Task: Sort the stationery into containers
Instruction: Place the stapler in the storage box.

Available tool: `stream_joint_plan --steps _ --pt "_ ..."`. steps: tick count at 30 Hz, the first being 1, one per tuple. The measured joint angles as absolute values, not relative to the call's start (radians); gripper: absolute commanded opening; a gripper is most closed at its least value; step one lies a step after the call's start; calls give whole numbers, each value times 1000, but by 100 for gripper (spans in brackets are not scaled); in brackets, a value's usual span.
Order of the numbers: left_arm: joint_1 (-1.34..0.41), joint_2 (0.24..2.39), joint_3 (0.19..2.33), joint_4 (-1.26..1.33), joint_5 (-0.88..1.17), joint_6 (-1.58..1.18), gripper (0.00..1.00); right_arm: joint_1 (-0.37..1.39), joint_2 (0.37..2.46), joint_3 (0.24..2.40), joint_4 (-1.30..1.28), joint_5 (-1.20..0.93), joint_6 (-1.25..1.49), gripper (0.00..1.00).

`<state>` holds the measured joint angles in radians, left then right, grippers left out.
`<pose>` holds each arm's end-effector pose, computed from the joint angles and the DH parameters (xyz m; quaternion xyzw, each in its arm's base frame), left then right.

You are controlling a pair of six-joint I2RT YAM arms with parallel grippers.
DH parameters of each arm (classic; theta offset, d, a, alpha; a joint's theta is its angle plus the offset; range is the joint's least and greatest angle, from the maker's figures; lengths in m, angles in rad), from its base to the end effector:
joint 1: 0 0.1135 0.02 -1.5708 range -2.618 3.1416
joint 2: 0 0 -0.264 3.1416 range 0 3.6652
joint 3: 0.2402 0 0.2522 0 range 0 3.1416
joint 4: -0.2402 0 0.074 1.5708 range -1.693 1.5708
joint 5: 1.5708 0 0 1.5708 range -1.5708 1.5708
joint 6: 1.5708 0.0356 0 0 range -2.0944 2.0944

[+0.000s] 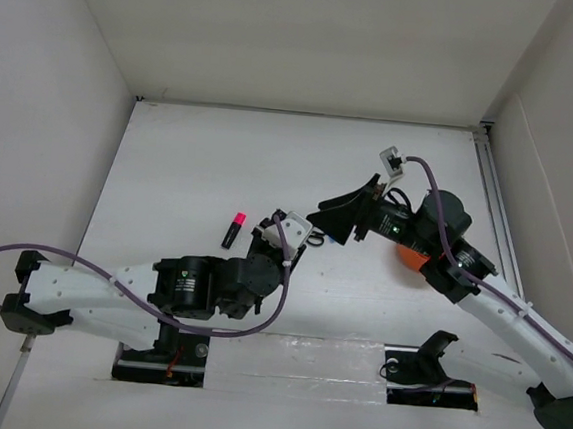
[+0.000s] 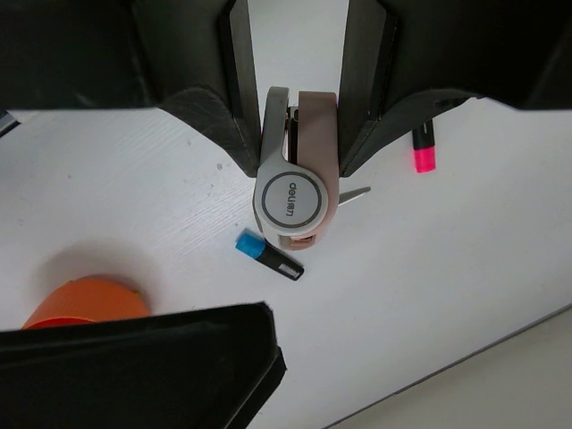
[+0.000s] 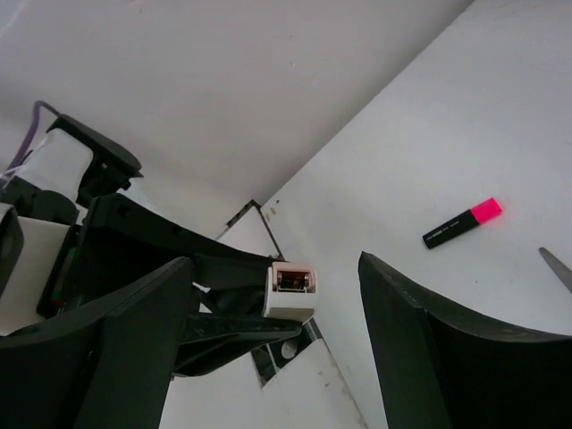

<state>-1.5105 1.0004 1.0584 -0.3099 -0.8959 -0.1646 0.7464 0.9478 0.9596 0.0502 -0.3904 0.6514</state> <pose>0.0405 -0.2097 0.3858 0.2365 0.7224 -0.1812 0.6239 0.1500 0.1572 0.3974 -0.1731 0.6644 0.5616 0.4618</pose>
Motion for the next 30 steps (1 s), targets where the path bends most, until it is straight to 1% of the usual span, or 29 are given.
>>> stream_joint_plan --steps 5,8,15,19,21,25,29,30 --pt "-1510 992 1058 -311 -888 -163 0 766 958 925 32 -342 635 80" --pt "-1510 944 1056 -305 -870 -161 0 767 977 911 25 -329 624 77" --pt "-1510 844 1053 -264 -820 -147 0 782 1011 886 54 -348 631 77" --pt "-1510 861 1053 -260 -811 -146 0 786 992 868 80 -335 657 77" --pt "-1510 891 1053 -261 -808 -146 0 787 953 851 86 -293 677 74" --pt "-1510 936 1053 -272 -794 -146 0 787 868 813 112 -205 735 74" --pt "-1510 946 1047 -275 -785 -146 0 788 846 803 152 -192 764 74" --pt "-1510 945 1047 -274 -782 -145 0 791 854 803 162 -197 766 71"
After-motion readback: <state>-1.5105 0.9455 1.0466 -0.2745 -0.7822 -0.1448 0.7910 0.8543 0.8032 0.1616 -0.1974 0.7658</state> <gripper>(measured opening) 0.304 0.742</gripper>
